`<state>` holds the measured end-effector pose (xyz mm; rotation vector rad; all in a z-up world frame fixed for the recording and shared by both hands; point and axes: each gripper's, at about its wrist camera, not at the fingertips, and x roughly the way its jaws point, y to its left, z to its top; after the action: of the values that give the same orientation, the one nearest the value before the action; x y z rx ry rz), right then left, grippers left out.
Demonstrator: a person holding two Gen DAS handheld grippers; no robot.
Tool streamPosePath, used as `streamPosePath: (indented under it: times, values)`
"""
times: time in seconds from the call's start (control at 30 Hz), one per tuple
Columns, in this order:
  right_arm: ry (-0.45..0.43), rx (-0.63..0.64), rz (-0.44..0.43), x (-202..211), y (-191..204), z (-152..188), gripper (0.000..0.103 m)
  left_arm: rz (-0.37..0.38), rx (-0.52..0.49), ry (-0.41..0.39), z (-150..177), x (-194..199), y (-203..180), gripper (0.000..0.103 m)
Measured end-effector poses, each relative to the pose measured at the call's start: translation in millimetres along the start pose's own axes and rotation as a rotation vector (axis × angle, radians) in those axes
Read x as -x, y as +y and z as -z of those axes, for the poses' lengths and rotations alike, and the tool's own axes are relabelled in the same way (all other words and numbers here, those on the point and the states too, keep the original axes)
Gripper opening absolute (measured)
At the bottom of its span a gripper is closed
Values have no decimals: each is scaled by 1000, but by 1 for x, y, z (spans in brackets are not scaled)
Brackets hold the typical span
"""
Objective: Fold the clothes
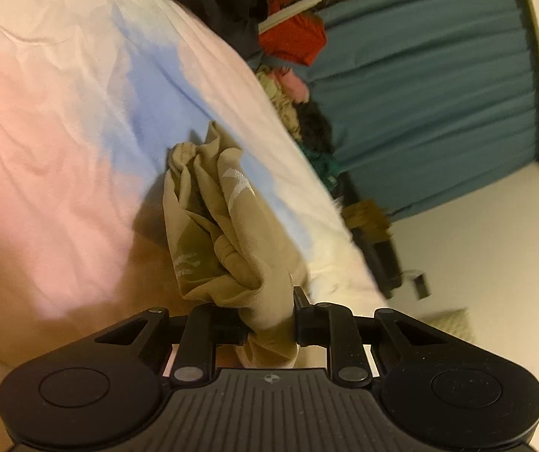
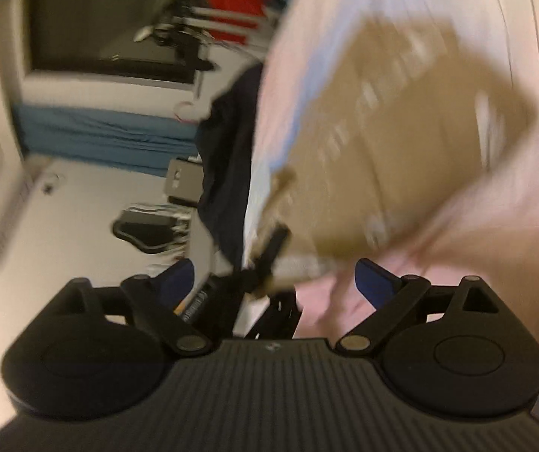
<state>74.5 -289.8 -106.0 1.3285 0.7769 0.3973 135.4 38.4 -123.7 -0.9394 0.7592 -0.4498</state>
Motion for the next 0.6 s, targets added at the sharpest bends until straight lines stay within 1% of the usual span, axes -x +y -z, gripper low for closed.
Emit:
streamPosePath:
  times: [0.07,0.1,0.17,0.2,0.23,0.27,0.37,0.47,0.6]
  values:
    - [27,-92,-7,-14,-17,0,95,24,13,-14,-2,4,1,22]
    - [13,-112,-2,-17,-23,-1,95,32,19,-20,-2,4,2,22]
    - [-73,-137,18,-16,-31,-7,94,42,30,-31,-5,9,6,21]
    - [-120,-134,30,-12,-32,-9,91,46,37,-34,-6,14,9,21]
    - [-162,-133,40,-7,-33,-12,85,45,41,-36,-7,20,12,21]
    - [-196,-135,50,-3,-34,-14,74,47,48,-37,-7,20,13,21]
    - [-232,-171,78,7,-40,-17,57,50,66,-38,-9,19,15,21]
    - [-255,-187,113,8,-45,-16,57,46,63,-36,-13,15,14,20]
    - [-262,-203,126,7,-53,-17,57,41,63,-35,-12,19,13,20]
